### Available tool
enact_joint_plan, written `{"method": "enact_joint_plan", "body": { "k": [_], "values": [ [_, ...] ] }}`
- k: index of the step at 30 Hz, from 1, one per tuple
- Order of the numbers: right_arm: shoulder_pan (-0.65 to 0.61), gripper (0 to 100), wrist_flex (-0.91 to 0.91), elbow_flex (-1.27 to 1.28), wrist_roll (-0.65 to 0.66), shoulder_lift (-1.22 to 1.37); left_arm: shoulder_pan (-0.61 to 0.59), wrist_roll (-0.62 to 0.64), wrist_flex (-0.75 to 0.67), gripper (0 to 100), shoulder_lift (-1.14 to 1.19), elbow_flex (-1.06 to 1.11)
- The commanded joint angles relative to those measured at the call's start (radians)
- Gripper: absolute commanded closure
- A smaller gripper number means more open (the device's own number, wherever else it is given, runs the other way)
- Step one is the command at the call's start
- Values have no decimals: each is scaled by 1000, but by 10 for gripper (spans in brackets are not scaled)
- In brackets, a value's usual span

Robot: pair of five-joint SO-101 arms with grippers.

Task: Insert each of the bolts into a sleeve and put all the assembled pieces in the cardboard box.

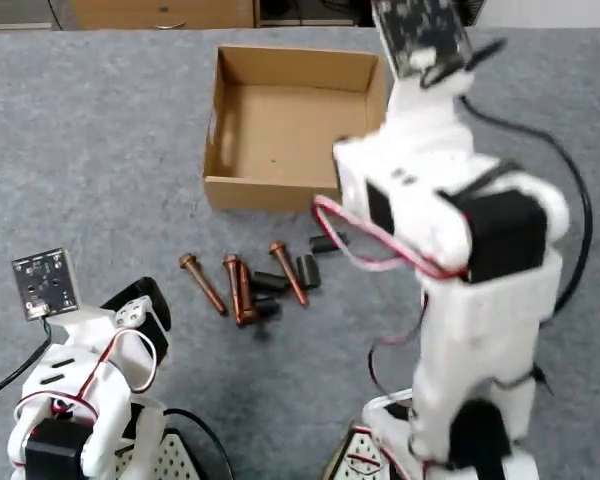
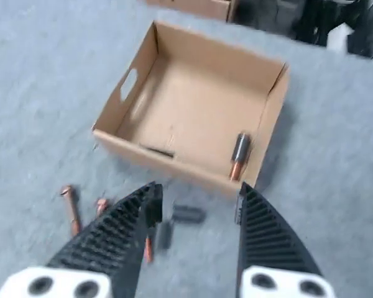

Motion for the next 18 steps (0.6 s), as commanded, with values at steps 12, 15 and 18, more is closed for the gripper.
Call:
{"method": "enact_joint_plan", "body": {
  "k": [12,15,18],
  "values": [
    [-130,810,-371,900,-244,-142,-12,-9,2,981,-18,-2],
    [-170,810,-463,978,-267,-142,-12,-9,2,981,-18,-2],
    [-182,811,-545,1047,-273,-122,-12,-9,2,981,-18,-2]
  ]
}}
